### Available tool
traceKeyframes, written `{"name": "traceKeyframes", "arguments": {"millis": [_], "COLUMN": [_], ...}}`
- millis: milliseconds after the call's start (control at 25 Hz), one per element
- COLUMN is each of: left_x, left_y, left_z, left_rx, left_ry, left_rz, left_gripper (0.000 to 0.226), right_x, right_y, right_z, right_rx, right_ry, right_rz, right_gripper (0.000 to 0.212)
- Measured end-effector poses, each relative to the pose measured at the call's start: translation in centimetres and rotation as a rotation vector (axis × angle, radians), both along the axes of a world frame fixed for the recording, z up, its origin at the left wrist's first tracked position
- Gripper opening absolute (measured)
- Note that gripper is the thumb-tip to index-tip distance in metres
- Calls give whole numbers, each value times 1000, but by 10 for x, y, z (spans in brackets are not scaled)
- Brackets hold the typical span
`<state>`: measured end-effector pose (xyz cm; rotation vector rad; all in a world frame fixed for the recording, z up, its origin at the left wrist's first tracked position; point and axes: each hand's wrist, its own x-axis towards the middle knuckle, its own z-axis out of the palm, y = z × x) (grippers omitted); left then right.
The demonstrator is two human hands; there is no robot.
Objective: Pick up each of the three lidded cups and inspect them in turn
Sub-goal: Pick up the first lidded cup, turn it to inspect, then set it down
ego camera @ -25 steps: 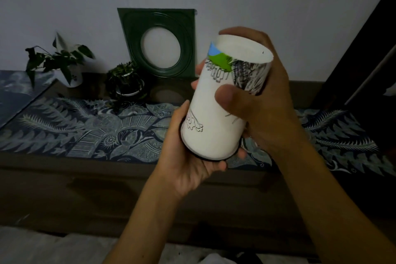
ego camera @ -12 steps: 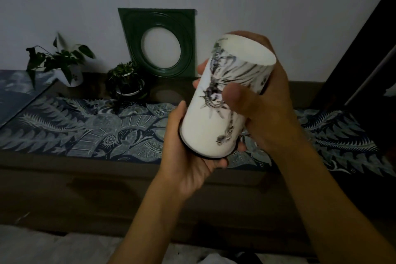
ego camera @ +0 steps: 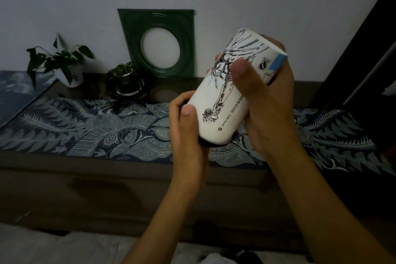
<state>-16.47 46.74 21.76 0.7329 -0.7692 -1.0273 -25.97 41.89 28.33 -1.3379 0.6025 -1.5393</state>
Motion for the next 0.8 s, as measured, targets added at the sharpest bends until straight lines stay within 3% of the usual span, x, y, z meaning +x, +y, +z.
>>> {"name": "traceKeyframes", "arguments": {"millis": [120,240,320,400,520,640,720,800], "left_x": [2,10,13,9,-2,-9,-4,5], "left_y": [3,3,4,4,6,7,8,11], "left_z": [3,5,4,6,6,3,5,13], "left_rx": [125,305,336,322,169,26,74,220], "left_ry": [153,315,368,363,282,93,119,197], "left_rz": [-165,-521,-651,-626,-310,-37,-76,-256], "left_gripper": [60,65,68,71,58,42,50,66], "right_x": [-6,-12,-14,-12,-5,0,-3,-9], "right_y": [-1,-1,1,4,8,10,7,5], "right_z": [1,3,4,4,0,-2,0,3], "right_rx": [-21,-71,-101,-125,-125,-104,-99,-89], "right_ry": [41,99,141,156,104,30,50,98], "right_rz": [75,160,172,106,-93,-112,-13,98], "right_gripper": [84,87,87,83,65,62,77,85]}}
